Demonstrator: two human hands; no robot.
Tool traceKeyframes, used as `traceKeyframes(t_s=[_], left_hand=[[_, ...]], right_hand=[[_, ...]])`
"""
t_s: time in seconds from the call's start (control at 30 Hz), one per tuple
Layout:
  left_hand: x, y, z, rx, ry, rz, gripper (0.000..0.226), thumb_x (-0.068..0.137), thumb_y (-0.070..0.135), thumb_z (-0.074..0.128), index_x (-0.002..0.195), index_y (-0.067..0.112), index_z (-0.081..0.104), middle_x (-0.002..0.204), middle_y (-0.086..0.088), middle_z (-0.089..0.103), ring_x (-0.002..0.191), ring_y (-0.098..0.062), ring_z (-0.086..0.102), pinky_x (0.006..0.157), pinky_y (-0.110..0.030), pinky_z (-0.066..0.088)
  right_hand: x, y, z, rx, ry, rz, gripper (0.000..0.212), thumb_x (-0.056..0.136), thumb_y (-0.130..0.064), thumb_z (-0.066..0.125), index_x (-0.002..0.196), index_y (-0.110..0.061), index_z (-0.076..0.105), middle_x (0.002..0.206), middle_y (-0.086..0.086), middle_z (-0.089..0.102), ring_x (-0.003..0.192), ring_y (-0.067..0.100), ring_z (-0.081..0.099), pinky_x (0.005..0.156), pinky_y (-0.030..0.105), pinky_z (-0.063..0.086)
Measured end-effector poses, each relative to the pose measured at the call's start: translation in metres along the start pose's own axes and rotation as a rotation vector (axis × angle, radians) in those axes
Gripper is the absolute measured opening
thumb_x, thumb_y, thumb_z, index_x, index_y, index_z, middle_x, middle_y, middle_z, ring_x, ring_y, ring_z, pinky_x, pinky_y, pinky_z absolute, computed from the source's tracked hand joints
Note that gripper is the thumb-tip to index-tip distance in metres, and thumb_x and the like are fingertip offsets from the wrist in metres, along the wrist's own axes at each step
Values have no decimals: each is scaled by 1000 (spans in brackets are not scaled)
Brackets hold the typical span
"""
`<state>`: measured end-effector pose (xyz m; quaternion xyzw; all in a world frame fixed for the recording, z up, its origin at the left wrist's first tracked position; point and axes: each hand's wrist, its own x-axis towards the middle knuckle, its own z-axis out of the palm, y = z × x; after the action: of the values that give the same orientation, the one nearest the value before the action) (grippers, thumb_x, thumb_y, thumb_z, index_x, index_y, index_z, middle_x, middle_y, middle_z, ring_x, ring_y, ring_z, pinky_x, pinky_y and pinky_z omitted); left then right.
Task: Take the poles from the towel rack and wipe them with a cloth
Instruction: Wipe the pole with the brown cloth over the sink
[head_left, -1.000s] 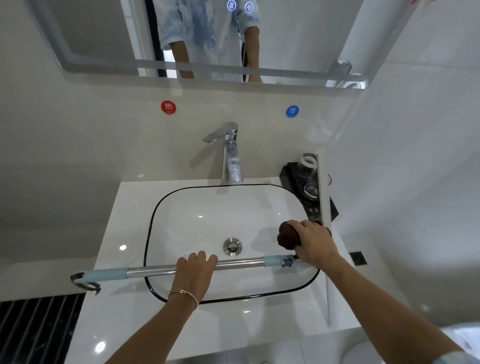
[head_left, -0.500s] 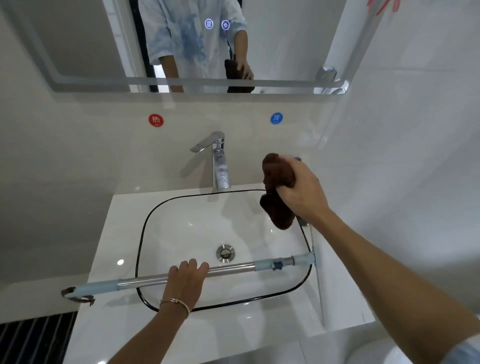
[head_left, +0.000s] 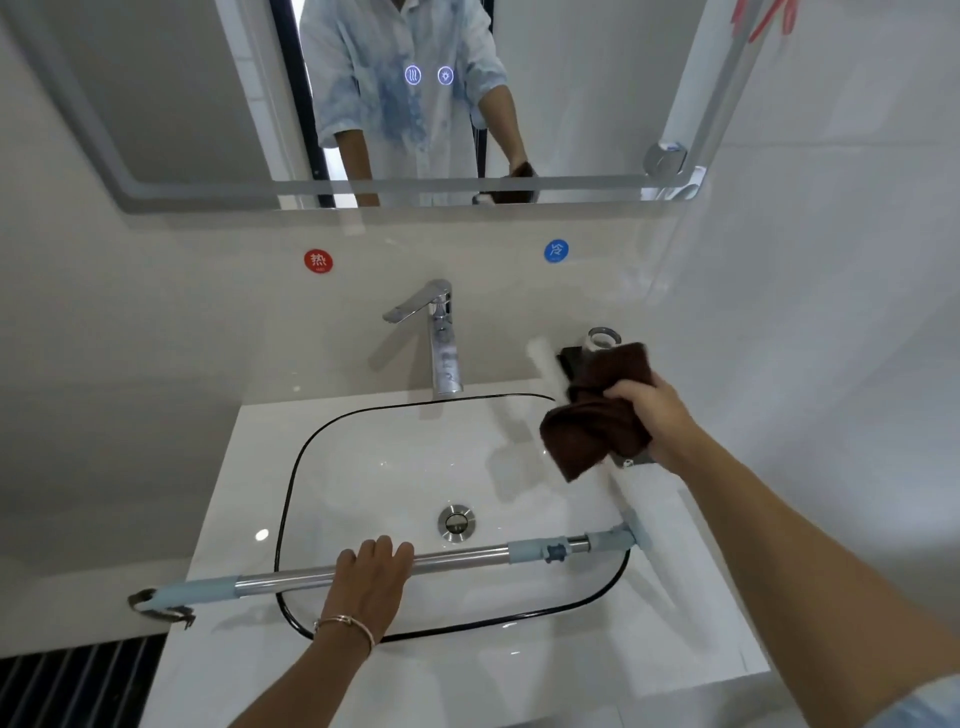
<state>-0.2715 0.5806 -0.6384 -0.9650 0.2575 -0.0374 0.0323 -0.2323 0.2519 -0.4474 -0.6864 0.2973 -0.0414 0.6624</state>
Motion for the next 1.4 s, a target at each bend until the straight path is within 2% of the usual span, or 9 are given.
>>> traceKeyframes(t_s=[0.13,0.27,0.43,0.63,0.73,0.93,1.1,1.3,1.4], left_hand=[[2,-1,-2,-58,-7,-46,61,40,24,93,75,15,44,58,-3,48,47,-22,49,45,-28,40],[9,-8,-7,-201,-73,-182,64,21,49,93,57,17,50,52,3,49,43,-17,51,39,-27,40],[0,-13,-22,-90,-253,-405,60,68,78,51,95,25,56,98,8,61,101,-18,56,85,-36,34],[0,-40,-28,-226,-375,-116,40,88,64,41,100,26,50,72,12,33,100,-15,57,70,-30,27],[3,-48,-29,-245,-415,-70,37,88,65,39,90,29,44,75,10,39,98,-17,58,68,-29,30],[9,-51,-33,-189,-491,-59,42,85,67,41,93,27,51,95,-2,60,99,-23,59,70,-29,33],[9,-52,-30,-126,-486,-28,48,87,65,39,102,22,54,105,-3,64,99,-24,60,72,-30,34],[8,-52,-33,-139,-505,-25,48,87,65,39,104,22,55,105,-4,64,99,-23,60,71,-29,34],[5,-57,-35,-127,-484,-45,50,86,66,40,102,23,57,105,-4,65,99,-24,60,71,-29,33]], right_hand=[[-21,8,40,-371,-339,-103,31,75,-1,63,103,-12,63,89,7,66,80,21,62,75,33,51],[-46,51,77,-739,-469,-151,56,63,-22,62,118,-30,57,106,-1,65,97,19,61,87,30,49],[-67,97,103,-1086,-530,-296,61,78,-24,59,136,-31,42,122,2,55,109,26,57,94,33,43],[-71,96,101,-668,-335,-247,53,75,-12,60,119,-40,52,110,-10,61,103,15,58,89,26,44],[-77,89,105,-432,-202,-279,52,73,-10,60,106,-49,51,102,-20,62,97,8,59,87,27,46],[-80,130,114,-1146,-89,-417,70,81,-39,58,145,-31,32,135,-2,48,123,23,44,105,39,34],[-73,148,102,-1237,-263,-451,103,67,-59,69,150,-32,14,146,-3,29,138,25,25,114,47,23],[-76,141,101,-1263,-255,-514,84,78,-47,63,147,-34,18,137,-3,44,122,21,46,97,36,43],[-75,133,105,-1045,-134,-367,75,76,-33,63,141,-34,25,125,-1,51,104,23,58,85,38,50]])
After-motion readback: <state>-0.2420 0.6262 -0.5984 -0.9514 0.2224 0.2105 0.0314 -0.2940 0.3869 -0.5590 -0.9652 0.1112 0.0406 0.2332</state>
